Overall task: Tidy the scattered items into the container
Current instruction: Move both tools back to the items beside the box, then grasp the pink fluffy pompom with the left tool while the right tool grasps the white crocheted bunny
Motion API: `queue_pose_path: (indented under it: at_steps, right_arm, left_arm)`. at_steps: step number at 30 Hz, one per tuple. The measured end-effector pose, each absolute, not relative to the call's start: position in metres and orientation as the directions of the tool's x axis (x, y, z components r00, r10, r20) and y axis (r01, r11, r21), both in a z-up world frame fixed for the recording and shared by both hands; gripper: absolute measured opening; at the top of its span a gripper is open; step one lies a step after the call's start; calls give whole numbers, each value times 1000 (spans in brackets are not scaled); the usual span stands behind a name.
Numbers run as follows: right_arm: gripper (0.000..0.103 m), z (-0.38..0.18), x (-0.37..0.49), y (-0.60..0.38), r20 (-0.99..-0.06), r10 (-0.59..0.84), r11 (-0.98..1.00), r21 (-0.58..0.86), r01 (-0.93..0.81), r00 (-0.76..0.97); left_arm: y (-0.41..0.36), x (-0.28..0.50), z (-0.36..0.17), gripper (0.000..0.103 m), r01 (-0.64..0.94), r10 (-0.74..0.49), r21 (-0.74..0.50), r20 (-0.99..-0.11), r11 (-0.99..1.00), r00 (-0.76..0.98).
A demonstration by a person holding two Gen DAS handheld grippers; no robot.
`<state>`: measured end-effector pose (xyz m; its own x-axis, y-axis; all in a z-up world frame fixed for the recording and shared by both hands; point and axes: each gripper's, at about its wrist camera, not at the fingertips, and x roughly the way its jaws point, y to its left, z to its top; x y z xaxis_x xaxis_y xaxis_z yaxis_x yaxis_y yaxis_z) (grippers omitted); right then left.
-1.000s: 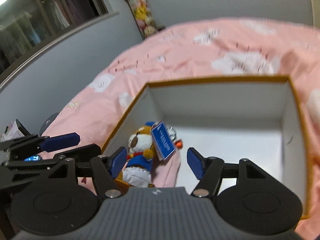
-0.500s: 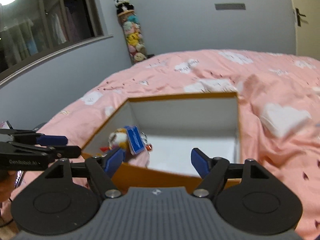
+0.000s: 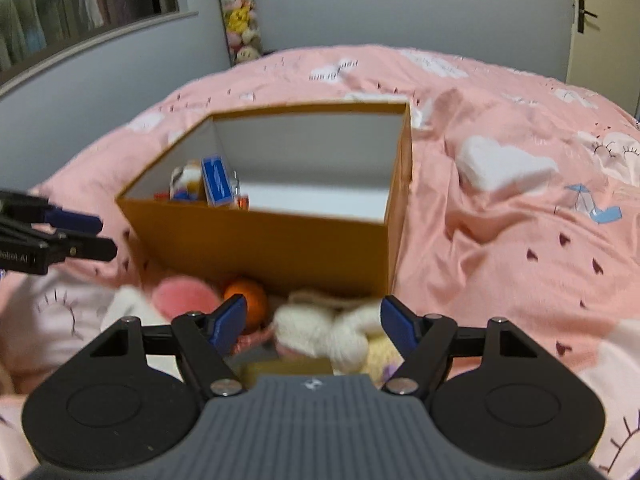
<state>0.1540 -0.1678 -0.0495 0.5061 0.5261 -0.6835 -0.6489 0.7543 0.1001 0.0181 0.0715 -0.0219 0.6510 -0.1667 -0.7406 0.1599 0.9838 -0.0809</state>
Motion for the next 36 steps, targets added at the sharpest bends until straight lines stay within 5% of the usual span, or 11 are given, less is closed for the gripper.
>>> queue_pose_path:
  at_steps: [13,30,36]
  right_arm:
    - [75,-66,192,-152,-809,441,726,67,-685,388]
    - [82,-110,242,-132,-921,352,698,139,-702,167]
    - [86,-124,247,-131,-922,372,692,196,-695,110]
  left_arm:
    - [45,56,-53,71,257,-228,-110,-840,960,492]
    - [49,105,-99,71,115,-304,-284,-924,952,234]
    - [39,105,-101,51,127,-333,-312,-917,942,221]
